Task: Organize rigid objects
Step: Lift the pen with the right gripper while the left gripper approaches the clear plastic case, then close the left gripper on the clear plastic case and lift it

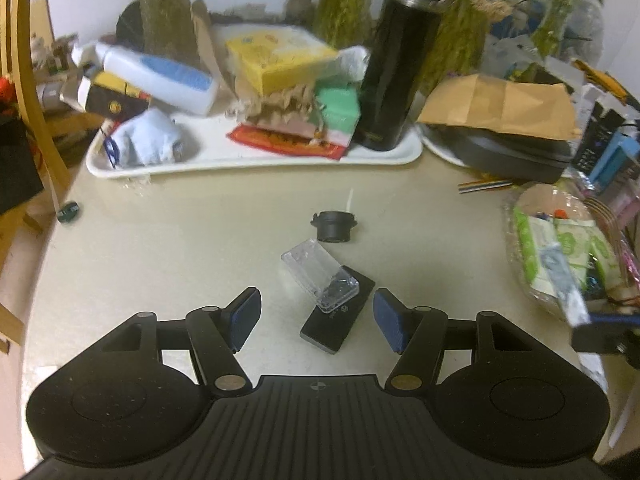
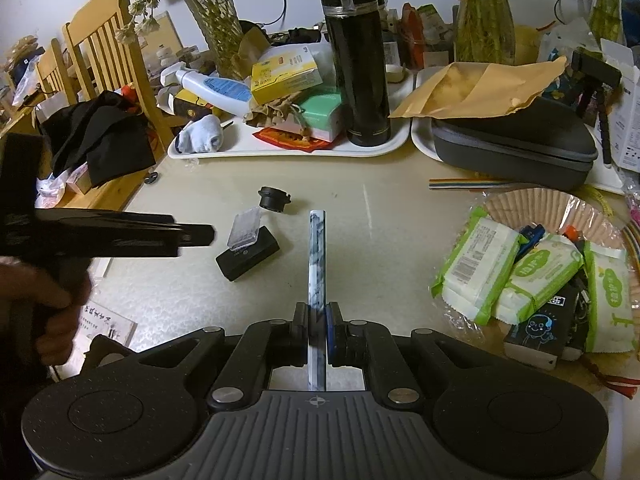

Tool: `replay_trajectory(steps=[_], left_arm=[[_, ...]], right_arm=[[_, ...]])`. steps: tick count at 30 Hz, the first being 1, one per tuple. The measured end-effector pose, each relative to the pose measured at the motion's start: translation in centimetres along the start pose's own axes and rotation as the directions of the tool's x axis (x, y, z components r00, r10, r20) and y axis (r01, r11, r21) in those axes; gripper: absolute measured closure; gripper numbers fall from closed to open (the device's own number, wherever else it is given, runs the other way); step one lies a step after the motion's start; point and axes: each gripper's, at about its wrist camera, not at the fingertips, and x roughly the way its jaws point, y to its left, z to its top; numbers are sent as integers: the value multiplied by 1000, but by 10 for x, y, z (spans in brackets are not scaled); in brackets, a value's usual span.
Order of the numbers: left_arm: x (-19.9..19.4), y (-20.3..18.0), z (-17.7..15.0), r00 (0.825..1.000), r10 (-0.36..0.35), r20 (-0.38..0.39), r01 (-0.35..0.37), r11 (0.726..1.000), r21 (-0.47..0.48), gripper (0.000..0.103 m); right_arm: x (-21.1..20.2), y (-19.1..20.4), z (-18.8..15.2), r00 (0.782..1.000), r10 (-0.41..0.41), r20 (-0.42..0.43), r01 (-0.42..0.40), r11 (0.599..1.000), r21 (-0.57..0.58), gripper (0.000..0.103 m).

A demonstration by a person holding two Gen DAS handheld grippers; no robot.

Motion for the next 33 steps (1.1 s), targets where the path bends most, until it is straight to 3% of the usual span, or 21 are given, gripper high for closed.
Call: replay_trajectory(steps=[19, 27, 33], left_arm=[[67, 16, 29, 991, -44, -125, 13, 972, -235, 43], [77, 11, 31, 988, -31, -151, -4, 974, -226, 69], [71, 12, 28, 988, -11, -153, -21, 979, -203, 70]], right_arm=[[0, -1, 3, 1000, 23, -4, -23, 1000, -1, 92], [1, 0, 3, 1000, 26, -14, -26, 1000, 1, 92], [2, 0, 3, 1000, 21, -18, -21, 1000, 5, 92]])
